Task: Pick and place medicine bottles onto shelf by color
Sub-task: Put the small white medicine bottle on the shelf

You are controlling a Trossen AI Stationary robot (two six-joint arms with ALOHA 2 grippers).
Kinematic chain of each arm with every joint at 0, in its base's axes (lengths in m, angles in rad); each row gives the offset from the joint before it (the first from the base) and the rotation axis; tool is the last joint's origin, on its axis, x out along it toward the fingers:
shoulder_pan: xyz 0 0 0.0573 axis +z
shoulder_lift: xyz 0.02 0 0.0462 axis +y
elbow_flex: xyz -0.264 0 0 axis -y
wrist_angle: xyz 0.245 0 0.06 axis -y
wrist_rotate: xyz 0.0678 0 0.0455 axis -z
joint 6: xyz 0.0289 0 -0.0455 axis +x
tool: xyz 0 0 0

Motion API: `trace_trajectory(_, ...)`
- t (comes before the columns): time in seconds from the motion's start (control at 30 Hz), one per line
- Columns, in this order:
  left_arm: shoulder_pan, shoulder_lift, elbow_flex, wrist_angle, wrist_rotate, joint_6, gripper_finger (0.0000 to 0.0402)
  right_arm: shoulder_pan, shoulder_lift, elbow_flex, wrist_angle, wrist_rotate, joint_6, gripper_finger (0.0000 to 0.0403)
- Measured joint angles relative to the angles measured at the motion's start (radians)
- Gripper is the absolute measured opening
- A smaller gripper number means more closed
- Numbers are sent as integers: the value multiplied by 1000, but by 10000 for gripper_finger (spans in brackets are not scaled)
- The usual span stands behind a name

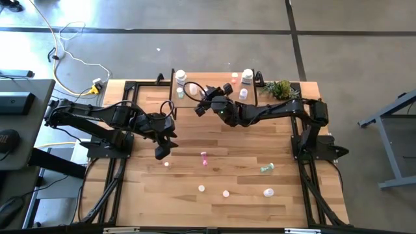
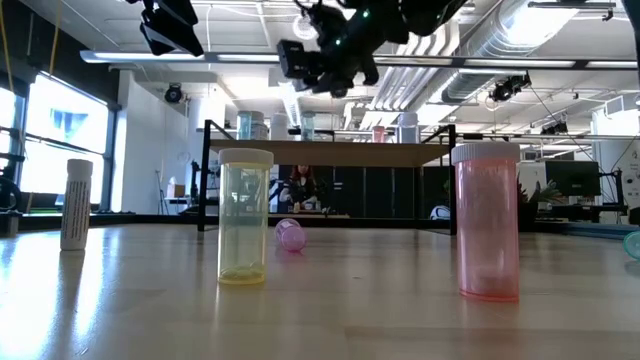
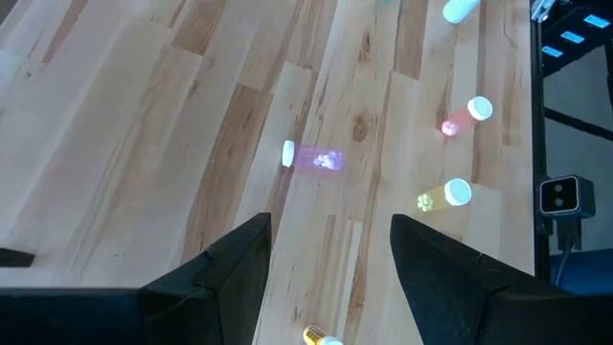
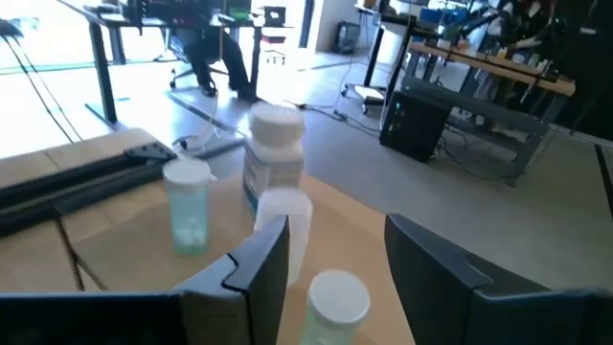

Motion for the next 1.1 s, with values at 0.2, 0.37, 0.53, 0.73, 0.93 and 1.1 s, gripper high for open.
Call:
trace_trajectory(0.2,-40,0,0,-87,-20,-28,204,42,-80,0,-11,12,-12,165)
trace_trajectory(0.37,-140,0,0,-139,-89,-90,204,92,-140,0,-29,17,-8,165)
trace_trajectory(0.53,-254,-1,-44,-116,-136,-159,204,150,-190,0,-39,27,-8,165)
trace_trajectory(0.73,-380,-7,-203,-13,-177,-263,204,215,-233,0,-69,80,-15,165)
trace_trajectory(0.93,-457,-6,-318,90,-247,-341,204,262,-250,0,-94,118,-16,165)
trace_trajectory(1.1,-485,-7,-366,112,-295,-378,204,286,-252,0,-102,127,-15,165)
